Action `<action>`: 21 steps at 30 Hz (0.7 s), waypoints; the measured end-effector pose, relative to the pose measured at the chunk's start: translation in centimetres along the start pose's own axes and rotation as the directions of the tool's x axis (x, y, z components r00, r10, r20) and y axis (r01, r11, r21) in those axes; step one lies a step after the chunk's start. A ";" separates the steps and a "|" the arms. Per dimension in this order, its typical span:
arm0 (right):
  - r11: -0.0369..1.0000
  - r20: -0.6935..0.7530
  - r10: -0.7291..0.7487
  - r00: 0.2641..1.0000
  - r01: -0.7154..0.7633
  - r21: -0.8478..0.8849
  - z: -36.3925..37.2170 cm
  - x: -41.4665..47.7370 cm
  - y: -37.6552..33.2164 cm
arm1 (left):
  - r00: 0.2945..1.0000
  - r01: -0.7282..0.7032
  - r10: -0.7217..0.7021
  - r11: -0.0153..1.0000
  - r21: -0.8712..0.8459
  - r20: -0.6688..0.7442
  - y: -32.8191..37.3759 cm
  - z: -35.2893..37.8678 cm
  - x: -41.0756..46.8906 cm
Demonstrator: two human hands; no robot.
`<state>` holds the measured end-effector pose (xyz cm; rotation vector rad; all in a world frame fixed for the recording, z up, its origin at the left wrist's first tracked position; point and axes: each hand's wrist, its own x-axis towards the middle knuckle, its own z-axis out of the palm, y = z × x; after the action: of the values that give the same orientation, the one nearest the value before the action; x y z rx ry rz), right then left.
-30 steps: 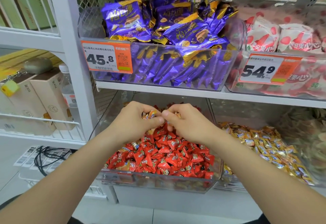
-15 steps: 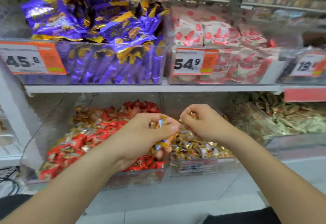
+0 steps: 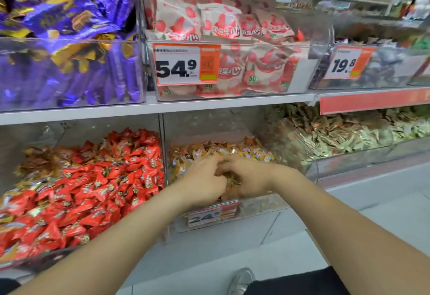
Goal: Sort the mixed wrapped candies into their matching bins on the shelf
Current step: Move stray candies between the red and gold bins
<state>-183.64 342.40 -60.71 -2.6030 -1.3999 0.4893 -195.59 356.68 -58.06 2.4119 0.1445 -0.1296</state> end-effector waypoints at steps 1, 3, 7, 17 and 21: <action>1.000 -0.037 0.023 0.999 -0.024 -0.020 -0.3 0.2 0.3 | 0.999 -0.035 0.035 0.999 0.032 -0.001 0.1 -0.1 -0.4; 0.995 -0.138 0.089 0.986 -0.095 -0.039 -1.4 0.1 0.9 | 0.991 -0.095 0.107 0.987 0.132 -0.085 0.2 -0.6 -1.5; 0.998 -0.328 0.062 0.942 -0.064 0.005 -3.4 -1.1 -1.6 | 0.904 -0.224 0.331 0.906 0.359 -0.271 -0.3 -3.0 -4.5; 0.963 -0.420 -0.254 0.871 0.270 -0.021 -3.7 0.6 -19.3 | 0.894 0.090 0.135 0.881 0.465 -0.427 -11.2 -12.1 -12.0; 0.923 -0.301 -0.365 0.881 0.301 -0.239 -1.8 4.7 -23.6 | 0.839 0.411 -0.149 0.804 0.430 -0.524 -16.9 -14.4 -13.1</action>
<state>-199.07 359.45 -53.50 -2.3411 -1.7814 -0.1423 -210.15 377.94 -56.57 2.9178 0.8062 0.3296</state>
